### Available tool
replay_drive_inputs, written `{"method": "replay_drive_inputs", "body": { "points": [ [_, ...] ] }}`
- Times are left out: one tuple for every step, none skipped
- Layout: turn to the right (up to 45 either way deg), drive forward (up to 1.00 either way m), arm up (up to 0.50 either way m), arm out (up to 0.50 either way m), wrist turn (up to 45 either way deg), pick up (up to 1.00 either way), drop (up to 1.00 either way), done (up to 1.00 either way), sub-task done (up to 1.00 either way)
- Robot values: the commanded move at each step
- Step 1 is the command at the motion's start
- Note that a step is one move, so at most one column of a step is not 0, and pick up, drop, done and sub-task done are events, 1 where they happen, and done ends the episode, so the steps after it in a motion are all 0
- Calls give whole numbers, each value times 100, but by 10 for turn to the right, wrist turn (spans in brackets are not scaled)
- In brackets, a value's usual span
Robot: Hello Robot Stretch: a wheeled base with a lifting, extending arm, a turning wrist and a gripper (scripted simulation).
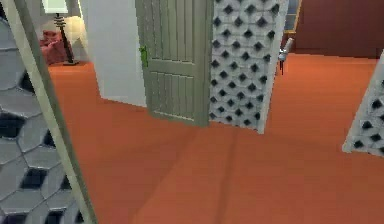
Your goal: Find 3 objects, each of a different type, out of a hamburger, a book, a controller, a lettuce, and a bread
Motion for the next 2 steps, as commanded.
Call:
{"method": "replay_drive_inputs", "body": {
  "points": [
    [0, 100, 0, 0, 0, 0, 0, 0, 0],
    [0, 25, 0, 0, 0, 0, 0, 0, 0]
  ]
}}
